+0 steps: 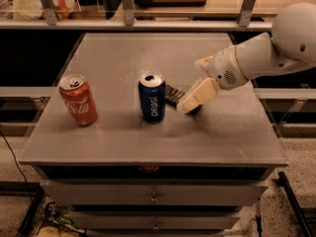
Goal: Move rxbar chocolate near pepsi can
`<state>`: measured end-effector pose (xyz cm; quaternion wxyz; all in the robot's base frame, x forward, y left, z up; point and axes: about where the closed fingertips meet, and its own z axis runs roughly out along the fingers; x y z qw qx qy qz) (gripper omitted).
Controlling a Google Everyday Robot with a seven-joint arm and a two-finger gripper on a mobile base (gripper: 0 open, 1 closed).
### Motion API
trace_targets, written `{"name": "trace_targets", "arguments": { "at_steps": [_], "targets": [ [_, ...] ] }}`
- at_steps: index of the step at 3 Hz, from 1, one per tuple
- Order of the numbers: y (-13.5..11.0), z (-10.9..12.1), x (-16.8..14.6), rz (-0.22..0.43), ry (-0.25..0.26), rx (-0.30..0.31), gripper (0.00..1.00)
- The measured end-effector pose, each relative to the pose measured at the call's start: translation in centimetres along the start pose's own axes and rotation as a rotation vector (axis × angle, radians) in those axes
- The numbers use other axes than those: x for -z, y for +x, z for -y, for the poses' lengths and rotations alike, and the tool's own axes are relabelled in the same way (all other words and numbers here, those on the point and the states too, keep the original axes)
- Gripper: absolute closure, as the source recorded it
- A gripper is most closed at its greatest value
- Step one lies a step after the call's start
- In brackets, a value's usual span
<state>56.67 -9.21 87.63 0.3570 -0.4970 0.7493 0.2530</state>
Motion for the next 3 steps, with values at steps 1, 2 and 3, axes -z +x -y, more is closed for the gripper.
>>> {"name": "trace_targets", "arguments": {
  "at_steps": [1,2,3],
  "targets": [
    [0.3,0.3,0.3,-0.018,-0.028,0.011,0.0],
    [0.7,0.4,1.3,-0.038,-0.063,0.026,0.0],
    [1.9,0.4,3.2,-0.074,-0.097,0.032,0.0]
  ]
}}
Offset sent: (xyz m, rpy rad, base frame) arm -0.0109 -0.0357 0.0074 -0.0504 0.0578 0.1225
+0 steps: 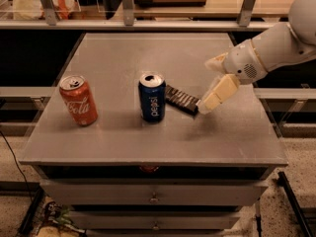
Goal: Move rxbar chocolate near pepsi can
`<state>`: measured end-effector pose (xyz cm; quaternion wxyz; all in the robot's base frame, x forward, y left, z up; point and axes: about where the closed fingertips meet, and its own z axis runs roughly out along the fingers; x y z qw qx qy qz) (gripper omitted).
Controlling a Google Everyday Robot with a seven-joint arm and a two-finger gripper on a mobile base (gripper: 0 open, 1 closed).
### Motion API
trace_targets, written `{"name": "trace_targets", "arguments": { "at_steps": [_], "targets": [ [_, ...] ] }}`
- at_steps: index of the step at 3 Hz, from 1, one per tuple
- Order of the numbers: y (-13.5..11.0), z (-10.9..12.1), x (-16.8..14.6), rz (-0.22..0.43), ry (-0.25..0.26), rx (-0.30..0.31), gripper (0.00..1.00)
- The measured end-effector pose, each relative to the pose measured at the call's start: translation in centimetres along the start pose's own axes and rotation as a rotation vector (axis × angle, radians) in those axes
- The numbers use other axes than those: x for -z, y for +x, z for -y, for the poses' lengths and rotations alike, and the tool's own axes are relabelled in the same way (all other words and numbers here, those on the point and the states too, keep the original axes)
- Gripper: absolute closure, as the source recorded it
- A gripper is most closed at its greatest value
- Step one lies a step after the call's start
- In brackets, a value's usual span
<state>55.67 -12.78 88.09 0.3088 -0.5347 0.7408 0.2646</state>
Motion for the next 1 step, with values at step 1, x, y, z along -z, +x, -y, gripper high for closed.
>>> {"name": "trace_targets", "arguments": {
  "at_steps": [1],
  "targets": [
    [0.93,-0.18,0.9,-0.019,-0.05,0.006,0.0]
  ]
}}
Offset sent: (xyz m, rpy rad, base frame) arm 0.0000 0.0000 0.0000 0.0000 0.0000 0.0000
